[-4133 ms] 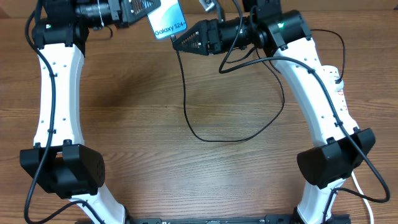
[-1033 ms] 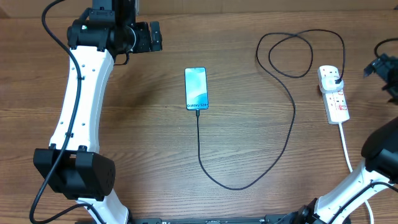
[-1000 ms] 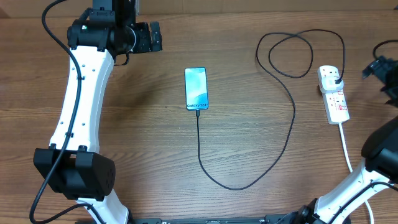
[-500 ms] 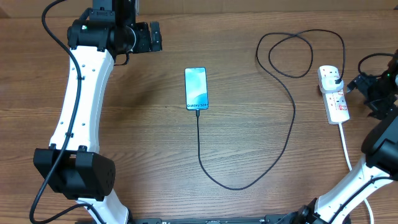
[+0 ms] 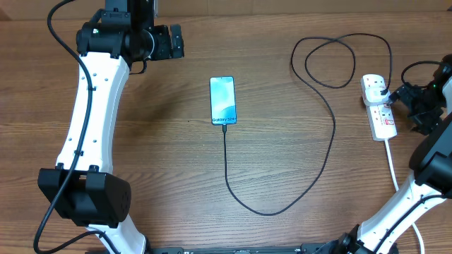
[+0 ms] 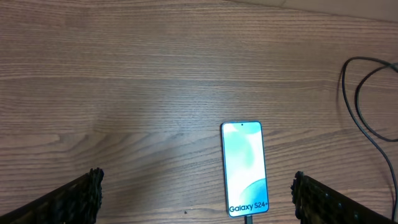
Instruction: Plug charger to phone and switch on socket
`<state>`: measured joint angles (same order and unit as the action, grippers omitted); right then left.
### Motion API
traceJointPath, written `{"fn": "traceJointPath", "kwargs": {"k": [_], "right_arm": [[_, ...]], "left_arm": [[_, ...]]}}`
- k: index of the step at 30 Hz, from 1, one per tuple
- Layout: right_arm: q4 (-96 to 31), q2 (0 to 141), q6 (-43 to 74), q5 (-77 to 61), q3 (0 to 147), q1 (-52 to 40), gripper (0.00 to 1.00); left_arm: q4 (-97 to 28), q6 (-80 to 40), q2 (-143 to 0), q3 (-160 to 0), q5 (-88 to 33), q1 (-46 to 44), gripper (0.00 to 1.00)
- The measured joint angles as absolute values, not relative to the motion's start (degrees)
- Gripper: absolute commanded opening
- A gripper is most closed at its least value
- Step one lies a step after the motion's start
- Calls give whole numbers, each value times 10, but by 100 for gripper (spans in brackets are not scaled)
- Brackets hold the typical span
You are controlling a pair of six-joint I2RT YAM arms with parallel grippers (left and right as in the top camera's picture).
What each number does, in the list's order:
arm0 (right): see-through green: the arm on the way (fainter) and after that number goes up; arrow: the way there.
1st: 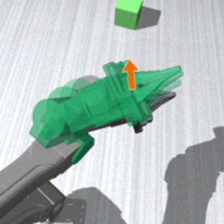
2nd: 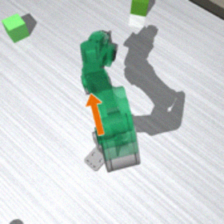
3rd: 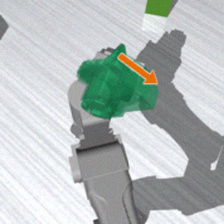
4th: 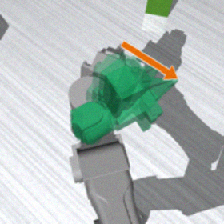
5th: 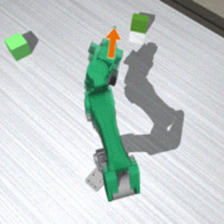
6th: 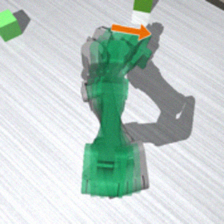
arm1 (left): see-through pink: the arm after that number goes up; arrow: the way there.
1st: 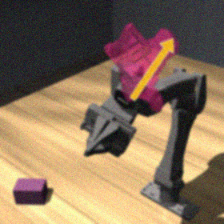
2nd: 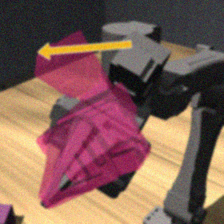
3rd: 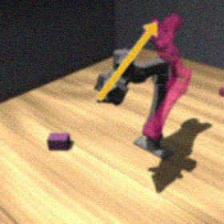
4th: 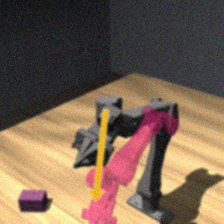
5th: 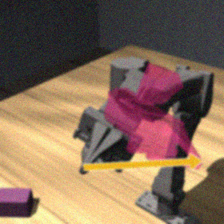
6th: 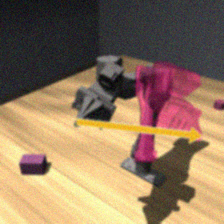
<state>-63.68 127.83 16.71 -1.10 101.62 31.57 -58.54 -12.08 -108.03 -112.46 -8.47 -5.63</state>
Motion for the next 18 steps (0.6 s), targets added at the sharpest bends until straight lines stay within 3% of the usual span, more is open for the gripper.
{"fn": "traceJointPath", "kwargs": {"k": [18], "right_arm": [[-646, 1278, 150, -28, 1017, 319, 100]], "left_arm": [[-585, -121, -1080, -1125, -85, -56, 100]]}}
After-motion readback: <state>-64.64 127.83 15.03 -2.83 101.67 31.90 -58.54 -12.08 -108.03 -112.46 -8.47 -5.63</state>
